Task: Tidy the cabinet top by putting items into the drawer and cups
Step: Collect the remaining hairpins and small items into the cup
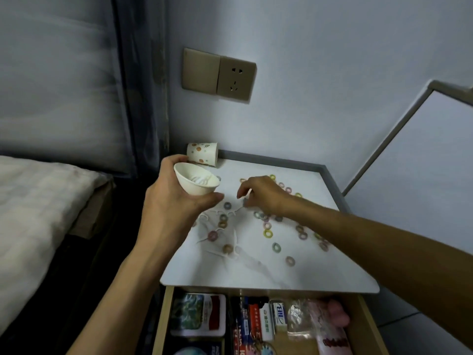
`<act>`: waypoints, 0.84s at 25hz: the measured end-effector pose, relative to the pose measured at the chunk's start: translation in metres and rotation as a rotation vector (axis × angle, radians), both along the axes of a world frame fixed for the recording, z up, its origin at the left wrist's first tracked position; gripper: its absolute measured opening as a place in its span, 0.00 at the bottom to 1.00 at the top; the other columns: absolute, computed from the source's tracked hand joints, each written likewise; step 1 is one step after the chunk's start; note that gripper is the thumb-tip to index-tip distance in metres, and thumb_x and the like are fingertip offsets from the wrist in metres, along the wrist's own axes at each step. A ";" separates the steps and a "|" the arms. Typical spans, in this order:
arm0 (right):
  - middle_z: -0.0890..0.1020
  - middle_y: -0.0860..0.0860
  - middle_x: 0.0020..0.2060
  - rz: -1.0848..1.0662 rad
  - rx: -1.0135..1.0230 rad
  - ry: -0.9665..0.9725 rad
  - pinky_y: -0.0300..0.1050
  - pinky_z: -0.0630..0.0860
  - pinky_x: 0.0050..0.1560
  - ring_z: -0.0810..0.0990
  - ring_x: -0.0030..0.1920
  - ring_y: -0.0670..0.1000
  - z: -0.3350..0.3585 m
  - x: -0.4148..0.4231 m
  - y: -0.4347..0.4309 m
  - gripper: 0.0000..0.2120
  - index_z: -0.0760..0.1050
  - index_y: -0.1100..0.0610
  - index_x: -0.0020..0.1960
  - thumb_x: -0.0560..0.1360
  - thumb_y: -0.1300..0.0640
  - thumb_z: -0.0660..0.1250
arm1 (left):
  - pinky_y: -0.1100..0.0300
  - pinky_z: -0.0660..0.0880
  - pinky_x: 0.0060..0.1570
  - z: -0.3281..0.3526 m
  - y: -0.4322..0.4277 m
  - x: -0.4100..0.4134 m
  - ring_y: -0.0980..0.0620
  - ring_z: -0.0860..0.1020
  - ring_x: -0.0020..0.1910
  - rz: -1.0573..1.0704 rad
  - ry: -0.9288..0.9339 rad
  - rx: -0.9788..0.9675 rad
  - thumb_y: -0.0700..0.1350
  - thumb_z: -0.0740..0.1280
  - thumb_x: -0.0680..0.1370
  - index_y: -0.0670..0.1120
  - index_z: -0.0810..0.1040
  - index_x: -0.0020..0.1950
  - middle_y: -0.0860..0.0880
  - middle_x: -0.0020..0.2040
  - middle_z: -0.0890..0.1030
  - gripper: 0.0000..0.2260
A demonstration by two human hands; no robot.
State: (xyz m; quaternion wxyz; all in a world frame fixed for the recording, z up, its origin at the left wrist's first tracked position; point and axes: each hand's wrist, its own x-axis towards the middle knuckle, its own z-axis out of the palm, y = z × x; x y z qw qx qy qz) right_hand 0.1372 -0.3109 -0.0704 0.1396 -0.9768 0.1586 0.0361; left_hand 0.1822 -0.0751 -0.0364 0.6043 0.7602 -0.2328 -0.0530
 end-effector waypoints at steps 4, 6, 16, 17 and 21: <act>0.79 0.54 0.54 -0.001 -0.080 0.027 0.39 0.70 0.50 0.78 0.55 0.53 -0.032 -0.001 -0.002 0.12 0.81 0.57 0.55 0.72 0.62 0.73 | 0.62 0.75 0.41 0.002 0.002 0.005 0.62 0.75 0.47 0.031 0.076 -0.065 0.49 0.81 0.63 0.57 0.69 0.62 0.61 0.47 0.74 0.33; 0.79 0.54 0.53 -0.015 -0.066 0.029 0.41 0.71 0.51 0.78 0.54 0.53 -0.033 -0.001 -0.002 0.09 0.81 0.57 0.53 0.73 0.61 0.72 | 0.58 0.77 0.43 0.002 0.000 0.006 0.61 0.74 0.47 0.027 0.096 -0.067 0.50 0.81 0.63 0.57 0.69 0.63 0.61 0.48 0.74 0.33; 0.81 0.55 0.47 -0.119 -0.069 0.018 0.45 0.75 0.41 0.80 0.44 0.54 -0.017 -0.025 0.016 0.04 0.74 0.54 0.49 0.76 0.59 0.69 | 0.52 0.80 0.49 0.005 -0.005 -0.001 0.54 0.78 0.50 0.047 0.114 -0.059 0.49 0.81 0.62 0.53 0.71 0.65 0.54 0.52 0.78 0.35; 0.82 0.54 0.47 -0.184 0.015 0.013 0.42 0.76 0.39 0.81 0.42 0.52 -0.013 -0.031 0.022 0.05 0.76 0.54 0.50 0.75 0.59 0.70 | 0.50 0.80 0.50 0.006 -0.007 -0.003 0.53 0.78 0.51 0.044 0.117 -0.055 0.49 0.82 0.62 0.53 0.70 0.65 0.53 0.54 0.78 0.35; 0.83 0.54 0.42 -0.280 0.158 0.164 0.39 0.77 0.38 0.82 0.40 0.51 -0.021 -0.048 0.050 0.09 0.79 0.59 0.50 0.74 0.54 0.72 | 0.48 0.80 0.50 0.009 -0.010 -0.009 0.50 0.78 0.52 0.036 0.117 -0.032 0.50 0.81 0.62 0.53 0.70 0.67 0.50 0.57 0.78 0.36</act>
